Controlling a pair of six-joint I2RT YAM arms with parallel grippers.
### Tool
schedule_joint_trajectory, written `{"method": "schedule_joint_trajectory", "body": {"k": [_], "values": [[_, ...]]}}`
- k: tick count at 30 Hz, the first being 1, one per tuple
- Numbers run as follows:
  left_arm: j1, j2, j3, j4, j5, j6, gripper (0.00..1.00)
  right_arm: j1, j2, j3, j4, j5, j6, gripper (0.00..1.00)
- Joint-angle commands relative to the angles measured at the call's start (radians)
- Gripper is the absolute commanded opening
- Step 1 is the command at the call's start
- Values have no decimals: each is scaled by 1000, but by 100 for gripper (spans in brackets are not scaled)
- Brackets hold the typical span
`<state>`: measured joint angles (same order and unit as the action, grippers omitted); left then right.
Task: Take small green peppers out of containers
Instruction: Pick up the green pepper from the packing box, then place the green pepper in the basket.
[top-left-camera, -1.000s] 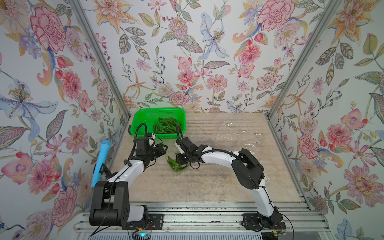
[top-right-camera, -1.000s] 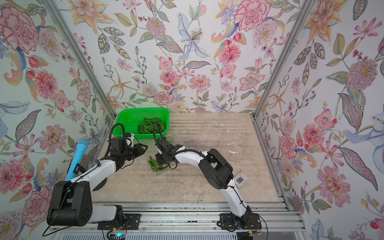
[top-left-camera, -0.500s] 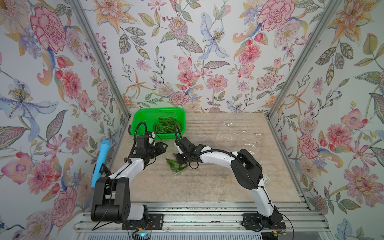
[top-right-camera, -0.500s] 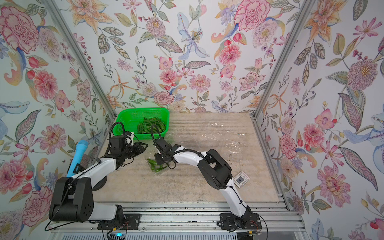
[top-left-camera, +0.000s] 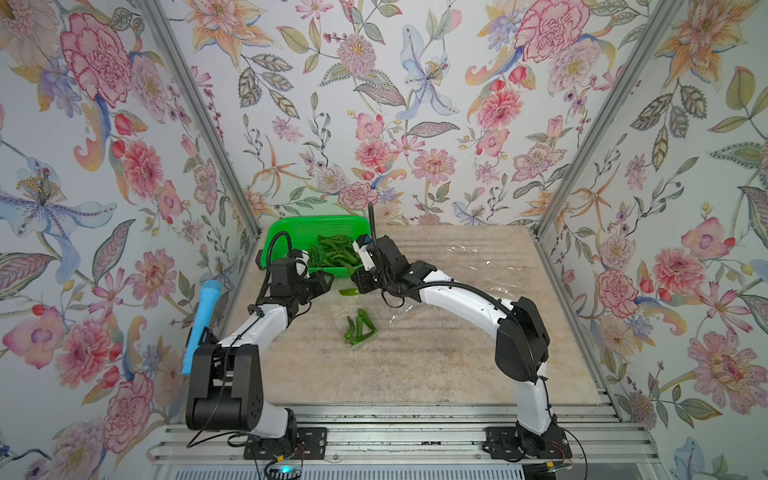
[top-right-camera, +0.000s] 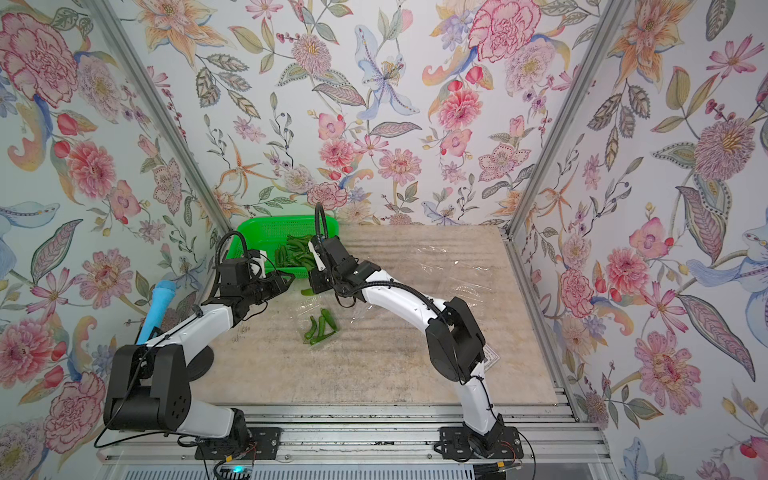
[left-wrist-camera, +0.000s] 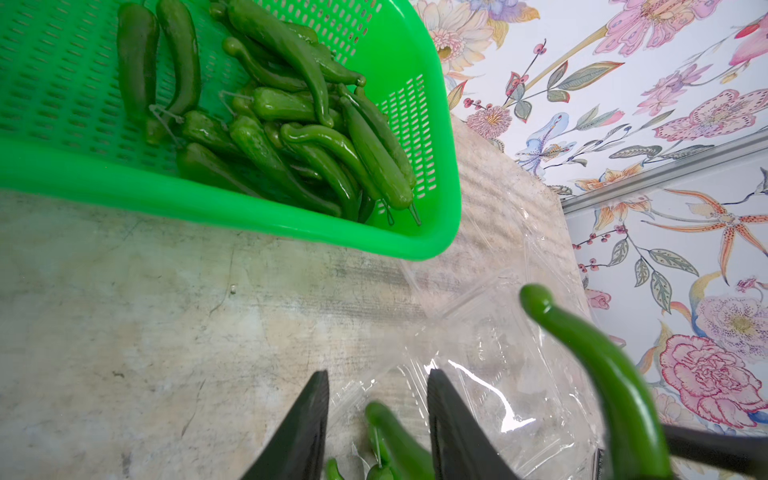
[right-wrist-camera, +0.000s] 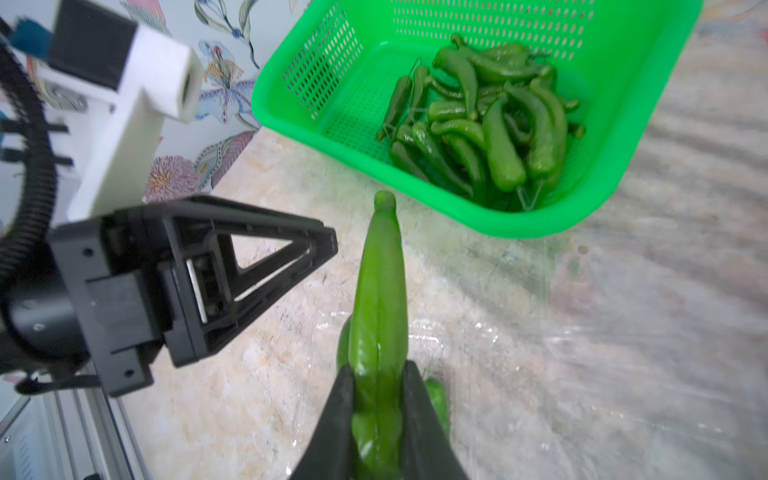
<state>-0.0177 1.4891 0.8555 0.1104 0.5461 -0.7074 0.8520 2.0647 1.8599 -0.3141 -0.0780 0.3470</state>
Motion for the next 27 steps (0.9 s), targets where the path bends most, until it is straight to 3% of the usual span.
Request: {"method": "schedule_joint_trajectory", "body": {"k": [1,6,13,16,17,24,27], "values": [[12,33,50,19,17,-8,42,-50,65,110,3,-31,-26,1],[20,48,73,27,25,-12,42,-112,204,296,28,-67,-31,0],[22,24,51,31,71,-5,42,-178,496,677,40,-169,-16,4],[23,10,27,38,87,-4,42,-188,591,791,50,-186,-26,13],[23,3,20,34,86,-2,42,-189,615,804,64,-190,-22,20],[12,-31,11,-30,87,43,44,-195,637,803,105,-205,-50,53],[-14,-41,39,-143,50,108,46,-191,574,754,117,-172,-95,55]]}}
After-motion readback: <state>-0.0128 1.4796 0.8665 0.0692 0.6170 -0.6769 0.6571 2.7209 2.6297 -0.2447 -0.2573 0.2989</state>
